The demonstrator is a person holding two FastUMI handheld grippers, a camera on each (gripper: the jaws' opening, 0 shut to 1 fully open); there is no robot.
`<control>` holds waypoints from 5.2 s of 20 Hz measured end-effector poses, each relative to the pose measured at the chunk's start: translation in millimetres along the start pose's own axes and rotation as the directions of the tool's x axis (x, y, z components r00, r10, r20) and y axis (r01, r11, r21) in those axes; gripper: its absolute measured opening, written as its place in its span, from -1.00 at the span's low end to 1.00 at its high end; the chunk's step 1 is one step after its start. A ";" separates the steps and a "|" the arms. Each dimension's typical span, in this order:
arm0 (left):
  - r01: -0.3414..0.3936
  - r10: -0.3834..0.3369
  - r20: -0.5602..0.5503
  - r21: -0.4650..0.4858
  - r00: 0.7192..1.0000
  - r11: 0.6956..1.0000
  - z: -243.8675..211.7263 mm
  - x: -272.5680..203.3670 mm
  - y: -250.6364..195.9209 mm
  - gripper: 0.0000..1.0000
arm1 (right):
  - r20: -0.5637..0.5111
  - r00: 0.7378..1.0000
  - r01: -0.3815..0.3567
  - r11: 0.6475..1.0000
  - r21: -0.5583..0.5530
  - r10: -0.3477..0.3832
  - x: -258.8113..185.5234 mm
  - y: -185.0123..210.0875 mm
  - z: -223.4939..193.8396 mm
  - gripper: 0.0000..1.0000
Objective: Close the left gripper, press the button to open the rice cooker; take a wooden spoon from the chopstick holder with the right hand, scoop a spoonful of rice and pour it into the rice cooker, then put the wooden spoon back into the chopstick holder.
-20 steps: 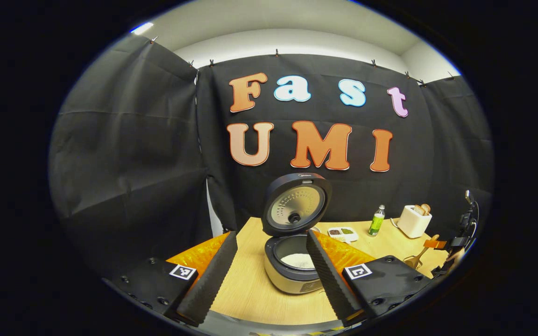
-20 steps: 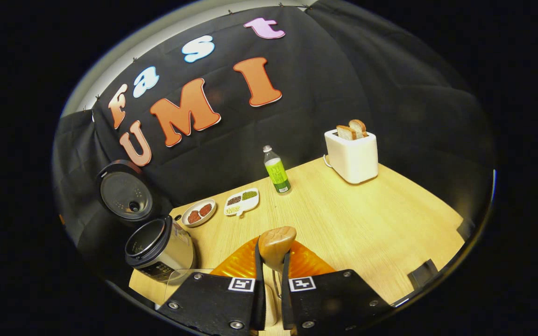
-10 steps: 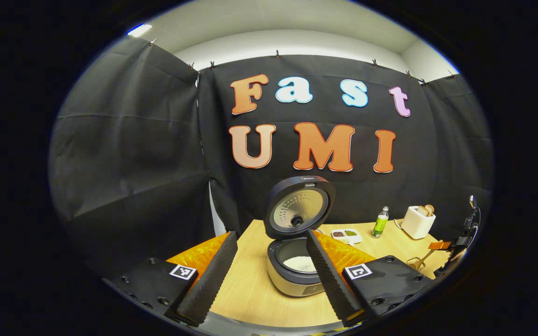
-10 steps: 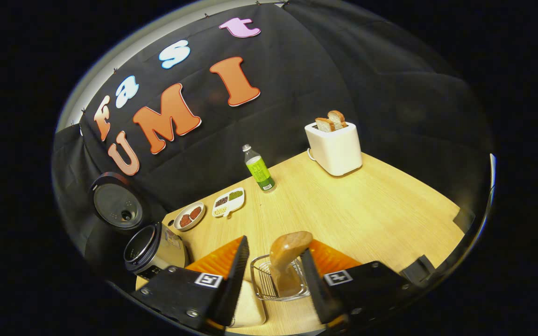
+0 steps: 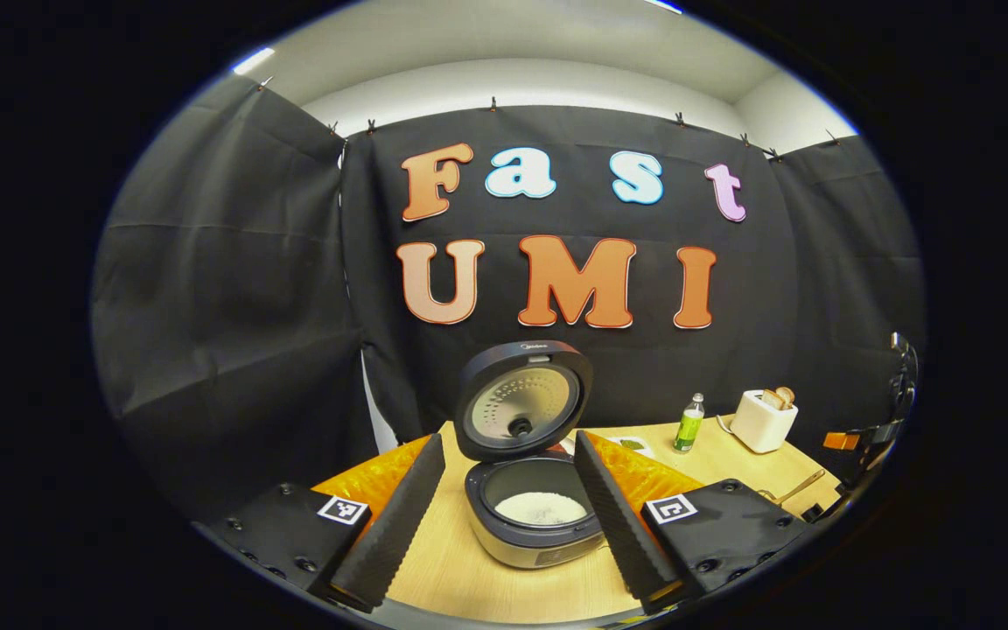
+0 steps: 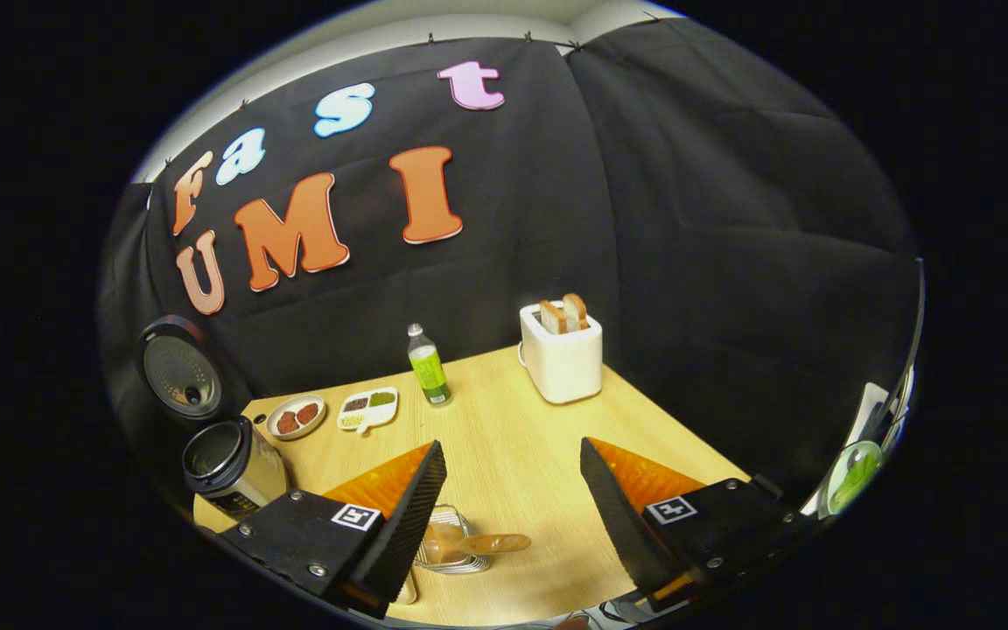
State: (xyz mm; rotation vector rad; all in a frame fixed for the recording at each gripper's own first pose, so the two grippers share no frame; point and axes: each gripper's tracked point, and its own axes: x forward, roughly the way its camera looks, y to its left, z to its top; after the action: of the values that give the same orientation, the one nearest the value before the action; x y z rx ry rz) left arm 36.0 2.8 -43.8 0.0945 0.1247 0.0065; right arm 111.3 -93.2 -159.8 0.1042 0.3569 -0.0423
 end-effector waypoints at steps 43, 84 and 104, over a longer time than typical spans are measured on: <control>-0.056 0.064 -0.229 0.044 0.971 0.997 7.3 242.5 -21.6 0.96 | 0.104 0.989 -0.096 0.994 -0.053 0.101 -77.9 54.2 72.8 0.89; -0.029 0.037 -0.297 0.033 0.954 0.999 -145.8 109.2 -41.2 1.00 | 0.075 0.987 -0.137 0.988 -0.076 0.142 -88.3 72.6 50.8 0.89; -0.190 0.184 0.079 0.078 0.980 0.979 106.0 -25.4 48.2 1.00 | 0.264 0.947 -0.124 0.968 -0.218 0.181 -129.6 101.0 140.0 0.89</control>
State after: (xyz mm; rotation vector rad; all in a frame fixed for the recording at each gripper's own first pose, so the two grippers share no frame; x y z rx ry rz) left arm 24.0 40.5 68.6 0.1918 0.0441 0.1857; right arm 44.5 -5.1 25.7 -0.0725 0.0645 0.1323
